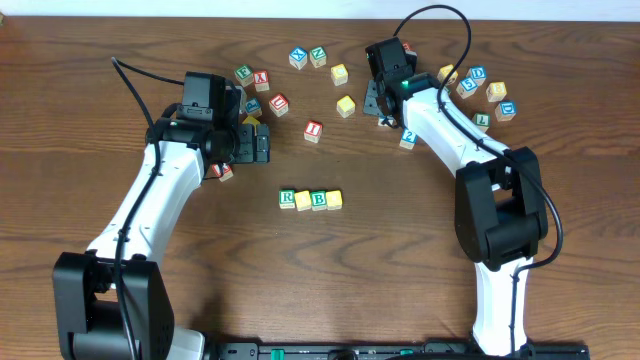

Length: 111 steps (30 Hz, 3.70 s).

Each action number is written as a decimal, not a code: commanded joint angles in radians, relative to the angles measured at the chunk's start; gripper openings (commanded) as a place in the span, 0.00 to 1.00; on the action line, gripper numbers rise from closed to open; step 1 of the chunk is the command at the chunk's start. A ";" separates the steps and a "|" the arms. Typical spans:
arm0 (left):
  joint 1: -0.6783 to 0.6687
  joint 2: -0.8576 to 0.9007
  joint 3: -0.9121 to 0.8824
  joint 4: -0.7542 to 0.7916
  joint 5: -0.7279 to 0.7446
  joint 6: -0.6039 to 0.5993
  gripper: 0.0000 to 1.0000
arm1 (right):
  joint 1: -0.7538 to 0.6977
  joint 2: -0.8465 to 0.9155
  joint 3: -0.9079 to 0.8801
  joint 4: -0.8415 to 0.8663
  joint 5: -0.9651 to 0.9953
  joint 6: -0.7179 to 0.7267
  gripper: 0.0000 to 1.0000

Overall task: Spell out ROBOT
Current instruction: 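Lower the open right gripper around the blue T block, then close the right gripper on the blue T block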

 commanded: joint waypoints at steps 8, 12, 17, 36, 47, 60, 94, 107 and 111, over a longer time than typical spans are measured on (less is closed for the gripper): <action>0.000 0.001 -0.006 -0.003 0.012 0.018 0.98 | -0.004 0.004 0.015 -0.004 0.026 -0.014 0.49; 0.000 0.001 -0.006 -0.003 0.012 0.017 0.98 | -0.002 0.004 0.015 0.001 0.044 -0.015 0.49; 0.000 0.001 -0.006 -0.003 0.012 0.018 0.98 | 0.010 0.004 0.013 0.005 0.049 -0.015 0.46; 0.000 0.001 -0.006 -0.003 0.012 0.018 0.98 | 0.025 0.007 -0.019 0.019 0.075 -0.002 0.42; 0.000 0.001 -0.006 -0.003 0.012 0.018 0.98 | 0.025 0.053 -0.022 0.023 0.076 0.008 0.42; 0.000 0.001 -0.006 -0.003 0.012 0.018 0.98 | 0.025 0.062 -0.022 0.030 0.073 0.016 0.41; 0.000 0.001 -0.006 -0.003 0.012 0.017 0.98 | 0.026 0.062 -0.022 -0.035 0.051 0.069 0.37; 0.000 0.001 -0.006 -0.003 0.012 0.018 0.98 | 0.026 0.062 -0.022 -0.012 0.050 0.064 0.35; 0.000 0.001 -0.006 -0.003 0.012 0.018 0.98 | 0.026 0.062 -0.022 -0.012 0.050 0.064 0.32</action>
